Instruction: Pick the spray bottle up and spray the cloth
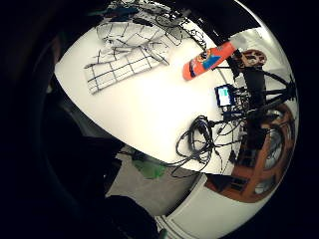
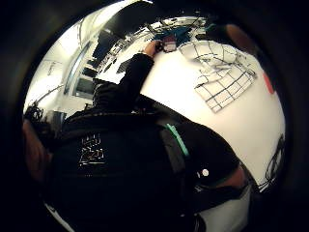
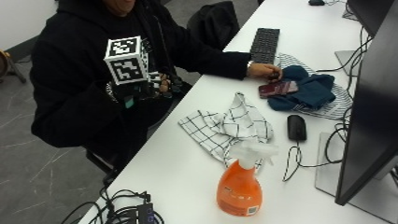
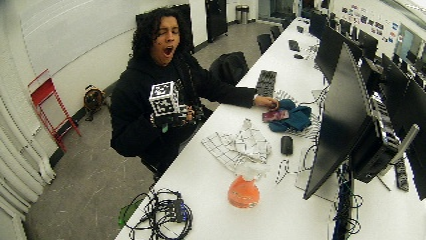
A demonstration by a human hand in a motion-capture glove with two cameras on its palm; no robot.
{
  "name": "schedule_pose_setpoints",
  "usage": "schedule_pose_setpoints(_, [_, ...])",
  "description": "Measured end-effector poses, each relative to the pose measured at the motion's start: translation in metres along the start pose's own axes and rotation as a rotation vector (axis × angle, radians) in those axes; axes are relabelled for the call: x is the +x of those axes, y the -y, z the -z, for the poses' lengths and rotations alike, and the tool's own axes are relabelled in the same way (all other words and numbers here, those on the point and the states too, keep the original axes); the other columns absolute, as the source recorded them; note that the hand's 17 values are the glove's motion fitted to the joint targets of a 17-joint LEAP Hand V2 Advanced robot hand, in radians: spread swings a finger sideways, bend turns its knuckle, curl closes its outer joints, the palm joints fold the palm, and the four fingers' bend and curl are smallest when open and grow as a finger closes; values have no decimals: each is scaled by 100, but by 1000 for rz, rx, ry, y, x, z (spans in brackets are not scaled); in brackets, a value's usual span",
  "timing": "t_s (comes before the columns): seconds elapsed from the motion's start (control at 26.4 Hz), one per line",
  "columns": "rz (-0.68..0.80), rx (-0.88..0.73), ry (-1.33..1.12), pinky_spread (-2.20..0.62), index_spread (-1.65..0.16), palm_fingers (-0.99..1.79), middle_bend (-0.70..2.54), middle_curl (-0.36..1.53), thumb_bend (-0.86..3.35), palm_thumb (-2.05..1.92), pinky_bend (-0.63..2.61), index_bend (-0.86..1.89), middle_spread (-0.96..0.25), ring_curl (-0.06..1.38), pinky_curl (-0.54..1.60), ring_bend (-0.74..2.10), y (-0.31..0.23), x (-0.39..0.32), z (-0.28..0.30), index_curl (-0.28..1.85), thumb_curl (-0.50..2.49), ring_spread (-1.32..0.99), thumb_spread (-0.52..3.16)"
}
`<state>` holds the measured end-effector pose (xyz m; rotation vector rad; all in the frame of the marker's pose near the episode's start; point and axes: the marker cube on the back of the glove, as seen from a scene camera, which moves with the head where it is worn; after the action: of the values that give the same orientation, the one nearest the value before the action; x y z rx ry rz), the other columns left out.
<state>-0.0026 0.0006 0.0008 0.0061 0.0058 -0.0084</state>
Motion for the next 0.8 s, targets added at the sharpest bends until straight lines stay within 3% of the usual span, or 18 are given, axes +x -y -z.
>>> schedule_pose_setpoints(0.46, [-6,-26,-2,11,-36,54,25,18,20,42,22,19,-14,19,17,35,3,10,-6,21,13,-16,93])
schedule_pose_setpoints(0.8, [-236,0,-20,12,-38,63,27,25,17,47,17,17,-14,23,21,35,9,88,-2,25,18,-18,108])
